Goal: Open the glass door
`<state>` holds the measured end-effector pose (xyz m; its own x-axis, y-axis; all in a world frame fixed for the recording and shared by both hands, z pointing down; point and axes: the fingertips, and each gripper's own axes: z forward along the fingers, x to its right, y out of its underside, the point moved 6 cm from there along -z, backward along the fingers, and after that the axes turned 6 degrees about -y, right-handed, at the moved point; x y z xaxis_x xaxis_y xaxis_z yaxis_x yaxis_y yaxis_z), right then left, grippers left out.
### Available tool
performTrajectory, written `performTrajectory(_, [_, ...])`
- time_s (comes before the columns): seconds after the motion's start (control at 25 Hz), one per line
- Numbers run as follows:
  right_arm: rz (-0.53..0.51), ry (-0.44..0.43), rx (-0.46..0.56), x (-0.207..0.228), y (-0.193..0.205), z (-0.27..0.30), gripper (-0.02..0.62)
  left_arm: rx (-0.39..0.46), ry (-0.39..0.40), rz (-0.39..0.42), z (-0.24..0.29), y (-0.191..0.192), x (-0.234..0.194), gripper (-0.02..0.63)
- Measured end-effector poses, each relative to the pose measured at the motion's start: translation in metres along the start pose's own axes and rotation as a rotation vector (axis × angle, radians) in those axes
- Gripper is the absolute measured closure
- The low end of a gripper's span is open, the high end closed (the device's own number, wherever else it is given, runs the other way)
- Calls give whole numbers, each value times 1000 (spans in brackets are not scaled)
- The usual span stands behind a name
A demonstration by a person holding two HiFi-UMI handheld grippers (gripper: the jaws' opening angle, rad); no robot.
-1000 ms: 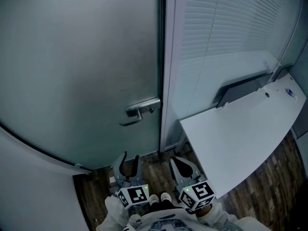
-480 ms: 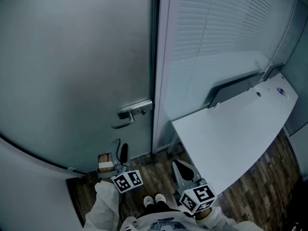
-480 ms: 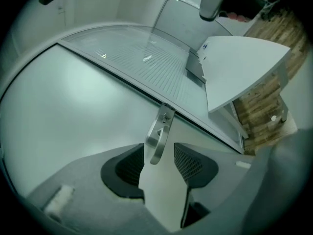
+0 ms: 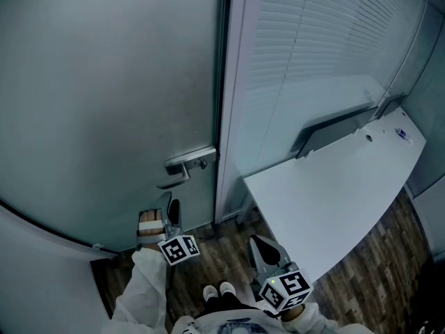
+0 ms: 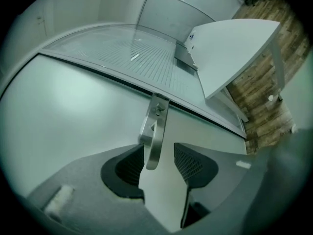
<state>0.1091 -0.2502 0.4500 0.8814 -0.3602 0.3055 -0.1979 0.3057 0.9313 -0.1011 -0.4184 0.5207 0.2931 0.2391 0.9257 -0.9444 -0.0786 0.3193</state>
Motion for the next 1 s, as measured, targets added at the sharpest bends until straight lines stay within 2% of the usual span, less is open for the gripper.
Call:
performTrajectory(0.4, [11,20,-16,8,2,0,592,-11,-38,80,40,8,4,407])
performTrajectory(0.56, [25,30,-15,6,-8,-2,592,-21,-34,100,46,9,-4,407])
performTrajectory(0.76, [27,37,-23,16,3,4,592,-20,-33,99,58,11,7,408])
performTrajectory(0.88, [34,30,-27,11,-4,3,592,-20,-39,76,57,8,-3,411])
performTrajectory(0.92, [35,28,-28,11,-4,4,592,-18,-53,66,57,8,-5,420])
performTrajectory(1.0, [36,24,-34,15,3,10,592,-15,-83,54,62,9,-1,479])
